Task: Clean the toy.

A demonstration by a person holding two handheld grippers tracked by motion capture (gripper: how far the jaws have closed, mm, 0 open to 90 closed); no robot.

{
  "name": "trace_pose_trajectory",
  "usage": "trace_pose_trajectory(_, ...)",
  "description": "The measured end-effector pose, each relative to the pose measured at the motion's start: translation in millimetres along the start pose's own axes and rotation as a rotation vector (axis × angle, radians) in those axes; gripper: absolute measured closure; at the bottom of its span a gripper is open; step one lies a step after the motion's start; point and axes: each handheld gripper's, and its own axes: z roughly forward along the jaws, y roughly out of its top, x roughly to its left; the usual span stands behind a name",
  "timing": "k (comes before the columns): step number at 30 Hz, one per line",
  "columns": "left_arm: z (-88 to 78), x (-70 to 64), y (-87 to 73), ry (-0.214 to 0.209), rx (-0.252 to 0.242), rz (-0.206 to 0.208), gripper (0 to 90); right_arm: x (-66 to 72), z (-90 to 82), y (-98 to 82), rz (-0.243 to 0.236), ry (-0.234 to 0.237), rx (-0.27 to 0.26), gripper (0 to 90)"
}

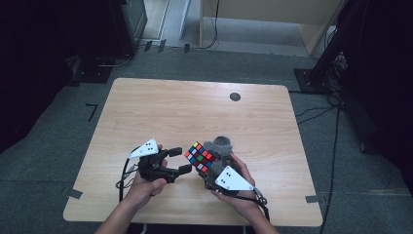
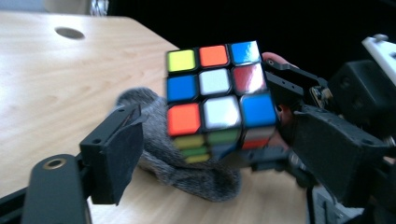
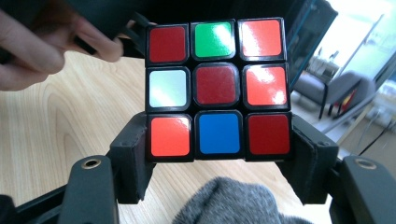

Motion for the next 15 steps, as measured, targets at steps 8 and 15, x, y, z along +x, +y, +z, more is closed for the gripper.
trace_pose_trajectory(8,9.1,-9.1,-15.2,0.147,0.091,0.272,13.8,-24.3,-12.6,6.3,0.246,0.058,0.026,34.0)
trace_pose_trajectory(15,21.5,-21.8,-27.2,0.219,0.126,0.442,13.7,-27.6,-15.6,15.8,0.436,0.161,0.070,34.0)
